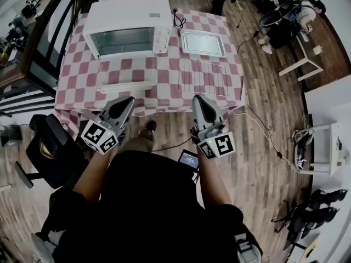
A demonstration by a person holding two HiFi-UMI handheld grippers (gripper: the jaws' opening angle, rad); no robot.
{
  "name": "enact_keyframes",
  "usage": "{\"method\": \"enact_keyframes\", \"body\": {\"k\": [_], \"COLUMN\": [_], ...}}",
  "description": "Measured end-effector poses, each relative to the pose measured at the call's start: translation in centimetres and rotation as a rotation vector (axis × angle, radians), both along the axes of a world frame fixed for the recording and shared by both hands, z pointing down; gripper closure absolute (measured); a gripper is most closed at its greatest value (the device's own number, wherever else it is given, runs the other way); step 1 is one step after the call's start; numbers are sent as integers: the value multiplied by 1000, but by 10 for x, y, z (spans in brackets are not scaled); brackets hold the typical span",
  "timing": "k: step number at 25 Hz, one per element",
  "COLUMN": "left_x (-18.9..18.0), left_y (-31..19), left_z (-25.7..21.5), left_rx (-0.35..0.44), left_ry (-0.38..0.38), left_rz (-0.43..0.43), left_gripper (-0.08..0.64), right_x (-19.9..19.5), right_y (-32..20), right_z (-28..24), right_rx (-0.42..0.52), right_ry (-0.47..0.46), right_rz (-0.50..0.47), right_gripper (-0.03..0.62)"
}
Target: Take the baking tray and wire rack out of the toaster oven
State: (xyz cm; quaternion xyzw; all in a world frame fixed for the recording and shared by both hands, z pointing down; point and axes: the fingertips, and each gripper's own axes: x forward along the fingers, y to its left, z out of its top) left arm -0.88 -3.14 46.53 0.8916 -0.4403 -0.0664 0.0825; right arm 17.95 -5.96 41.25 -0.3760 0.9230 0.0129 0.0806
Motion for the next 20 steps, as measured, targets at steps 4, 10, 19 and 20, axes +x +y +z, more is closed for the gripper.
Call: {"method": "enact_keyframes", "body": {"k": [4, 10, 19, 20], "left_x": [-8, -23, -54, -59], "left_y": [41, 88, 138, 142], "left_z": [2, 2, -2, 1], "left_rx": [6, 5, -12, -17], "left_ry": [-44, -78, -73, -72], "left_rz": [-51, -118, -172, -179], "left_gripper": [566, 566, 566, 566], "right_x": [-8, -18, -46, -51], "right_y": [30, 77, 125, 128], "right_z": [13, 30, 41, 42], "right_rx": [-20, -38, -71, -79], "right_ry": [8, -3, 3, 9], "right_rz": [8, 23, 86, 84], "right_gripper": [589, 589, 589, 589]}}
